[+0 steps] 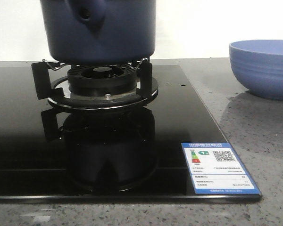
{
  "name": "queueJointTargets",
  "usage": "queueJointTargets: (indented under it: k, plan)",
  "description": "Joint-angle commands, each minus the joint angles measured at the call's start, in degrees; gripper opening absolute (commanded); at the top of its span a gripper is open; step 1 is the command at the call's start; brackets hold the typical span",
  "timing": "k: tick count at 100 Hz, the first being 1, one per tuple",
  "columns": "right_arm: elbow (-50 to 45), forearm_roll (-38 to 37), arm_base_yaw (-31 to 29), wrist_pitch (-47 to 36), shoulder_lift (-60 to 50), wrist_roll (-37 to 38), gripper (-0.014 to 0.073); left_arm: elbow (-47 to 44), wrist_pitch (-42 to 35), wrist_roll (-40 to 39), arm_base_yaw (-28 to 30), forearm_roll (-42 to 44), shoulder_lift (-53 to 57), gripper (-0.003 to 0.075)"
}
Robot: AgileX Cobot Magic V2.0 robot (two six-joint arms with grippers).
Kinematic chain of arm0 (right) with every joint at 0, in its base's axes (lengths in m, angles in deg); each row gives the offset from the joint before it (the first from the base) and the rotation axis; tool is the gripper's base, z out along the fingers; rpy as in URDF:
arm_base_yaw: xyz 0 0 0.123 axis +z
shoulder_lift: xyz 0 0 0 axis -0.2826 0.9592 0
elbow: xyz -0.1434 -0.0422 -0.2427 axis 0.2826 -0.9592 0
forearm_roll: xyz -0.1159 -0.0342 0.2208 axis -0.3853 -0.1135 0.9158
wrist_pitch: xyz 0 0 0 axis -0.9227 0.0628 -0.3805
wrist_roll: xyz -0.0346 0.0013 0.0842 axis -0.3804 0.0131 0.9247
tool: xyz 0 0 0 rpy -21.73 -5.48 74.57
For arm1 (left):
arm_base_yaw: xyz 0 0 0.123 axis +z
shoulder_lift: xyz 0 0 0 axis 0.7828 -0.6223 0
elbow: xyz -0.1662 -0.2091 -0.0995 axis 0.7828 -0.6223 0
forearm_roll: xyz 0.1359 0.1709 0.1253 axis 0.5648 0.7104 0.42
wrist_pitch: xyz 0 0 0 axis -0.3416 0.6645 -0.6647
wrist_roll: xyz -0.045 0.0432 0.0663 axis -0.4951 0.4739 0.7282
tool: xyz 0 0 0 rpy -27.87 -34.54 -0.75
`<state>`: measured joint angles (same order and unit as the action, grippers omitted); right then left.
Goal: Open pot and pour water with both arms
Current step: 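Grasp the blue lid knob with left gripper and bowl rim with right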
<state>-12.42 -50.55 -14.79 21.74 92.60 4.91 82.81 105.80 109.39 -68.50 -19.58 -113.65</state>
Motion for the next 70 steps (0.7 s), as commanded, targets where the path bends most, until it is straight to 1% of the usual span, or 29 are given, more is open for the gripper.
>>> queueJointTargets:
  k: [1,7,23,30,47,54,70]
  plan:
    - [2.1,0.3,0.1,-4.5,0.7,-0.7,0.0428,3.0,-0.3,0.4,-0.5,-2.9,0.7,0.0542]
    - [2.1,0.3,0.1,-4.5,0.7,-0.7,0.0428,3.1,-0.3,2.0,-0.5,-3.0,0.6,0.0542]
    - [2.1,0.3,0.1,-4.5,0.7,-0.7,0.0428,3.1,0.3,3.0,-0.5,-2.9,0.4,0.0542]
    - [2.1,0.3,0.1,-4.5,0.7,-0.7,0.0428,3.1,2.2,4.4,-0.5,-2.9,0.1,0.0542]
    - [2.1,0.3,0.1,-4.5,0.7,-0.7,0.0428,3.1,2.7,4.9,-0.5,-2.9,-0.2,0.0542]
    - [2.1,0.3,0.1,-4.3,0.7,-0.7,0.0428,3.1,4.2,7.2,-0.5,-3.3,-0.2,0.0542]
    - [2.1,0.3,0.1,-4.2,0.7,-0.7,0.0428,3.1,1.9,7.3,-0.5,-3.3,-0.2,0.0541]
